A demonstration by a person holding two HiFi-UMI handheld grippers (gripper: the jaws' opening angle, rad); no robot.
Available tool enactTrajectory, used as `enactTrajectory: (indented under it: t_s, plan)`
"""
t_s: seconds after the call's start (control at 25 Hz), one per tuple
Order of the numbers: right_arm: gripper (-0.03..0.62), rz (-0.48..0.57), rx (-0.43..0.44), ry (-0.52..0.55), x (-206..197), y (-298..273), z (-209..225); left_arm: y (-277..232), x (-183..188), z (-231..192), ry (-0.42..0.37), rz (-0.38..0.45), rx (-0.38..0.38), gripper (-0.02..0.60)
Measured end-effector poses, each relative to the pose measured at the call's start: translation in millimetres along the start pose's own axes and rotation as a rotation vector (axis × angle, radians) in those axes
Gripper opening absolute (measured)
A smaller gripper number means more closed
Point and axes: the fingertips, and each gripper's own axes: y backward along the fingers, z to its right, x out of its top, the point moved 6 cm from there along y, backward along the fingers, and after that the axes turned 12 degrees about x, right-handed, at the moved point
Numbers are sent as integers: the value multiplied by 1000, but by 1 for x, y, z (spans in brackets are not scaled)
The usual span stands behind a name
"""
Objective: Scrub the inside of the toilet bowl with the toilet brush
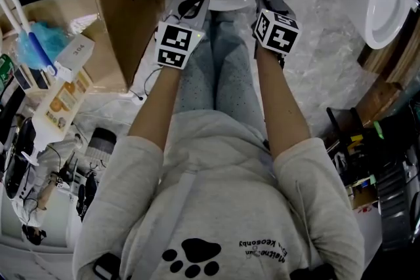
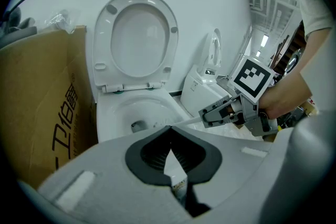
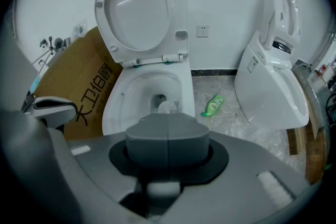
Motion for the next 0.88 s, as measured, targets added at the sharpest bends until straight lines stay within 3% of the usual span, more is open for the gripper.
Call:
enactTrajectory:
  t_s: [0.88]
  plan:
    - [147, -122, 90, 79, -43, -4, -29, 0, -5, 3, 14, -12, 6, -2]
